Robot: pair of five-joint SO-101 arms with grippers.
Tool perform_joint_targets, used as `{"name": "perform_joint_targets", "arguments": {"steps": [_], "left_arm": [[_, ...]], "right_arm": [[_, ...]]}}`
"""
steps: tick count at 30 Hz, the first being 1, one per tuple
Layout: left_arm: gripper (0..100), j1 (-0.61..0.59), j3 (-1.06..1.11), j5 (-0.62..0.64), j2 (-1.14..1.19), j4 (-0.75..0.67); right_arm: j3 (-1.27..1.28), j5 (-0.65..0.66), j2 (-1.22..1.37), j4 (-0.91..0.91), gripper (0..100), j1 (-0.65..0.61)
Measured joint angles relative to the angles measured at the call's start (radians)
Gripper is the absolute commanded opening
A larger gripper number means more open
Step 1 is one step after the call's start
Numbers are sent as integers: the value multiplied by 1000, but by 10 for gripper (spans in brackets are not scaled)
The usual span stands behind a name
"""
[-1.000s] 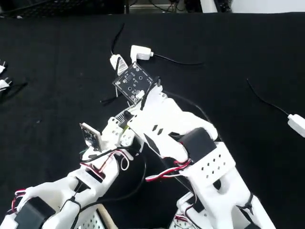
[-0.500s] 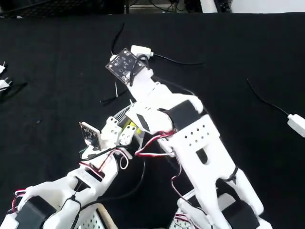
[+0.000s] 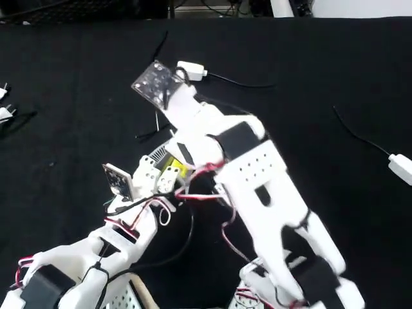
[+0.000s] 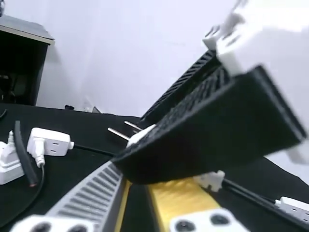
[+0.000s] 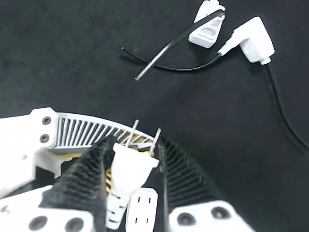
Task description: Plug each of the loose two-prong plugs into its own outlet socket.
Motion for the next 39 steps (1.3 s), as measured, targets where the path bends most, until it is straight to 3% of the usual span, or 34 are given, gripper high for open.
{"name": "perform_joint_targets", "arguments": {"steps": [10,17,26,33,39], "left_arm": [[30,-15,0,6,6,5],[30,-15,0,6,8,5],[31,-9,0,8,5,71],[32,-14,0,3,0,86],[32,-43,0,3,0,86]], "right_arm": [[-255,37,292,100,12,34],[-377,101,391,196,12,34],[-520,69,466,336,12,101],[-546,184,479,390,12,267],[-532,279,477,425,12,284]]}}
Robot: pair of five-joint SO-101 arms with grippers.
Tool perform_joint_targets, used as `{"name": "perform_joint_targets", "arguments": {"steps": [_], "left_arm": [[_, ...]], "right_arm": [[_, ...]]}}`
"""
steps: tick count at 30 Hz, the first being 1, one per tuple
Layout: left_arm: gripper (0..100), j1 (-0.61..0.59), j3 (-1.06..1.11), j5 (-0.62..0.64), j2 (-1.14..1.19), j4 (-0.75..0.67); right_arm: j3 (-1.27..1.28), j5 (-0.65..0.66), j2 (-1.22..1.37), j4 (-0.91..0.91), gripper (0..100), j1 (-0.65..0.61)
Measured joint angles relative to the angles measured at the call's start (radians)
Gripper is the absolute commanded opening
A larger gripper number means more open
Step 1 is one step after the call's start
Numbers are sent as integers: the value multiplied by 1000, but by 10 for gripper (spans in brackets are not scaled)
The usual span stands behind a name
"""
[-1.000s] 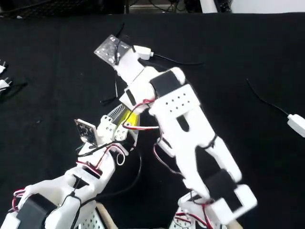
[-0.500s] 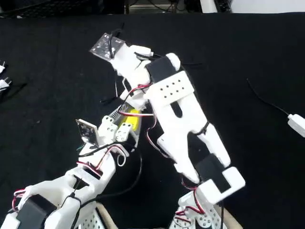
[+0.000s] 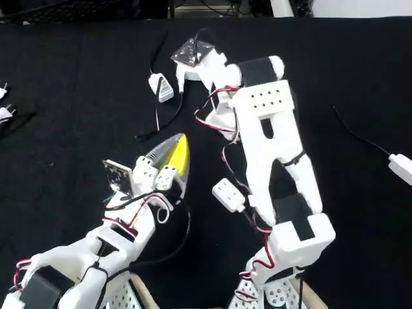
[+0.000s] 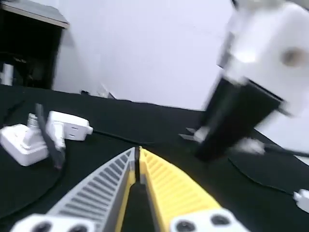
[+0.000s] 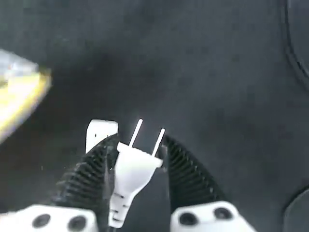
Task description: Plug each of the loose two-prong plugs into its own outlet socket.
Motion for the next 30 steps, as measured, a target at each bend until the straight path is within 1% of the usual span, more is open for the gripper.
{"name": "perform_joint_targets", "arguments": {"steps": [4,8,17,23,27,30], "left_arm": [[32,-21,0,-2,0,0],[32,-21,0,-2,0,0],[32,6,0,-2,0,0],[33,-2,0,2,-2,0],[33,-2,0,2,-2,0],[33,-2,0,-2,-5,-3]], "right_arm": [[87,83,-2,2,12,-15],[144,146,-2,2,12,-75],[146,152,-12,-58,12,-204],[146,140,-23,-66,12,-206],[104,140,-46,-48,12,-221],[38,140,-87,2,12,-278]]}}
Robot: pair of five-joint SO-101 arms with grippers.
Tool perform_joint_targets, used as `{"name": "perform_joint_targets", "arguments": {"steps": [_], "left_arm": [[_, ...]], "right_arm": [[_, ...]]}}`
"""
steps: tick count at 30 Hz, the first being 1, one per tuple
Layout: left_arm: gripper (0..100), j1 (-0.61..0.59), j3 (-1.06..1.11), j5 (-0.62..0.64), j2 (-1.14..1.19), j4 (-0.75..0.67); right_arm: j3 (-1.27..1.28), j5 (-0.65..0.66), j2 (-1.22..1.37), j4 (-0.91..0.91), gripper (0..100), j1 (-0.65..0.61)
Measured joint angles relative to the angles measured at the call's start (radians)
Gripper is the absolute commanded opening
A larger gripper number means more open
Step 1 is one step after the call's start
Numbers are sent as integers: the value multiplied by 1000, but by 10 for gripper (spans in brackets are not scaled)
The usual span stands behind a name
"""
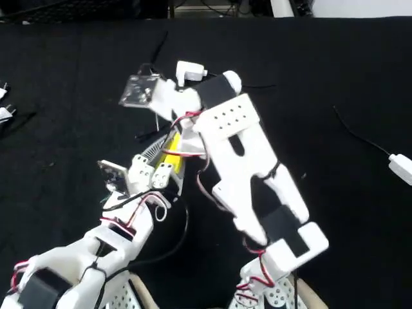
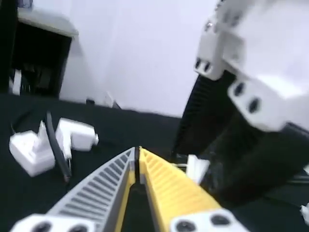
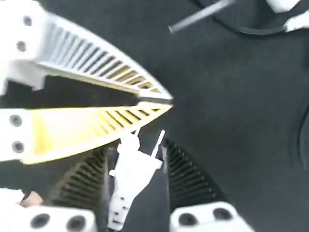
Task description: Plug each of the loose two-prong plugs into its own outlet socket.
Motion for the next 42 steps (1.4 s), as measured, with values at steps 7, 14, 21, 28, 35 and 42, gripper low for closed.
{"name": "perform_joint_targets", "arguments": {"steps": [7,14,21,28,35,42], "left_arm": [[31,-5,2,3,-14,-6],[32,-5,2,3,-14,-6],[32,-5,2,3,-18,-9],[33,92,2,3,-2,160],[33,100,2,0,0,176],[33,21,2,0,0,176]], "right_arm": [[-40,-11,-55,11,12,-75],[-40,-52,-66,14,12,-78],[-38,-64,-126,17,12,-83],[-75,-100,-198,15,12,-192],[-75,-100,-198,15,12,-146],[-32,-120,-199,15,12,78]]}}
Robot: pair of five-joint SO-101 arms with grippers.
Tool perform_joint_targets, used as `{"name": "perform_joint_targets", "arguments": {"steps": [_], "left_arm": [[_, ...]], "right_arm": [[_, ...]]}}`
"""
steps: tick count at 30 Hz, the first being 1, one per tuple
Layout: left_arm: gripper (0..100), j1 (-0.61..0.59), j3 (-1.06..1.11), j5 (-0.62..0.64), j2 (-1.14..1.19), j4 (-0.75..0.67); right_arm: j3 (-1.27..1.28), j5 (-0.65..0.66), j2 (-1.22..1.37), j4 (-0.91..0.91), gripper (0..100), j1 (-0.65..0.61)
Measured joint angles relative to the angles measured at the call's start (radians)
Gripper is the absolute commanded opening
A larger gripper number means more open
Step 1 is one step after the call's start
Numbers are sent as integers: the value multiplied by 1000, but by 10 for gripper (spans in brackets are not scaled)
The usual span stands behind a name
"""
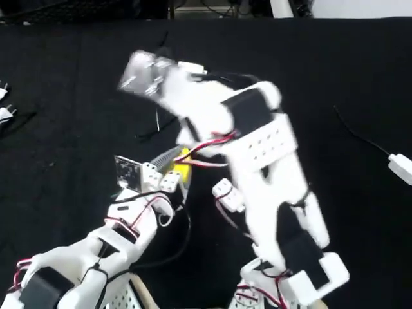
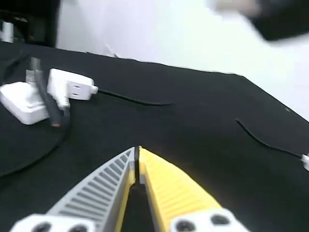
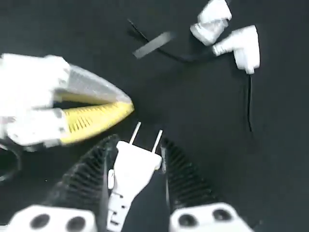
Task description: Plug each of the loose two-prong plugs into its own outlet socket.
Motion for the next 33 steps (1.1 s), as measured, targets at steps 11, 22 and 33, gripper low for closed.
{"name": "perform_joint_targets", "arguments": {"steps": [11,22,33], "left_arm": [[30,-273,0,0,0,29],[30,-374,0,2,0,63],[30,-371,0,2,0,63]], "right_arm": [[238,-98,69,0,12,74],[374,-184,207,0,12,107],[486,-126,209,0,12,160]]}}
